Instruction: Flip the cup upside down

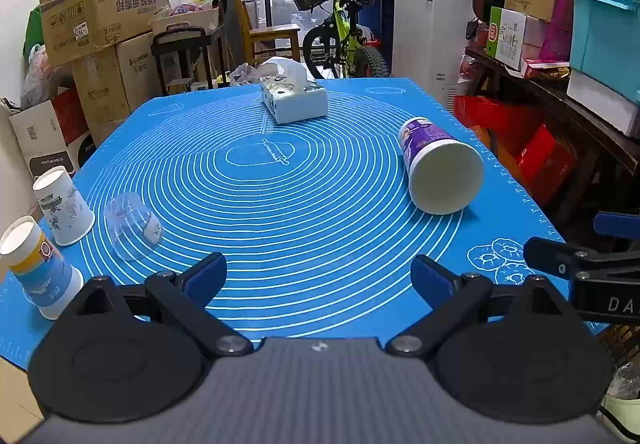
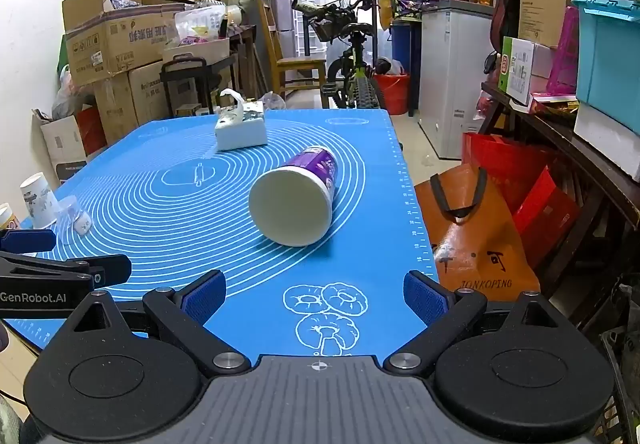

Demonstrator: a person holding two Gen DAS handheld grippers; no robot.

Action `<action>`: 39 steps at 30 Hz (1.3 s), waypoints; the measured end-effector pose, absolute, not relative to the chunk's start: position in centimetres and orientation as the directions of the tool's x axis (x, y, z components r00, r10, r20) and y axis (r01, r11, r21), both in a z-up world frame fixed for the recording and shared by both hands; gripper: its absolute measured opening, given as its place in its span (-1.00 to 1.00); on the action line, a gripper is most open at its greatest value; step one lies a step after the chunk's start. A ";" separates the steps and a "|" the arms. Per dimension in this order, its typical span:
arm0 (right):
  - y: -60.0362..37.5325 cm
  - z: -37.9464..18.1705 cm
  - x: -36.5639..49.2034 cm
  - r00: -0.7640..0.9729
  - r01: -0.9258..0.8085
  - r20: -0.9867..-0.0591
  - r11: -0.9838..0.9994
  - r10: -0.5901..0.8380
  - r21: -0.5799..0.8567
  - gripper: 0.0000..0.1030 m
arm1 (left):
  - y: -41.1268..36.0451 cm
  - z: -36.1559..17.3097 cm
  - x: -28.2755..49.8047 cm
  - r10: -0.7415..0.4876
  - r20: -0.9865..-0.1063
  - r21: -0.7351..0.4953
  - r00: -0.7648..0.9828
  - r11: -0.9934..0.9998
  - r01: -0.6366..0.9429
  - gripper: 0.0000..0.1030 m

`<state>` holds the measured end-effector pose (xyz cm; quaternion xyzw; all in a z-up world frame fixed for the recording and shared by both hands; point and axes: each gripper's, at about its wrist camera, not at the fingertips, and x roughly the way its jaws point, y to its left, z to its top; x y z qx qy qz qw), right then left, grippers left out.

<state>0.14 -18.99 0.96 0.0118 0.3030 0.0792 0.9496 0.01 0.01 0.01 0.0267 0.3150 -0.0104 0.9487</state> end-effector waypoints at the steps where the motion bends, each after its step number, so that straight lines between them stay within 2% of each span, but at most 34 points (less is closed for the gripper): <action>1: -19.0 1.0 0.1 0.806 -0.144 -0.569 0.987 0.159 0.072 0.85 | 0.0 0.0 0.0 -0.002 -0.599 0.046 0.801 0.998 0.036 0.90; 39: -18.9 1.1 0.1 0.801 -0.143 -0.577 0.987 0.159 0.074 0.86 | -0.1 -0.3 0.3 -0.002 -0.601 0.050 0.799 0.998 0.040 0.90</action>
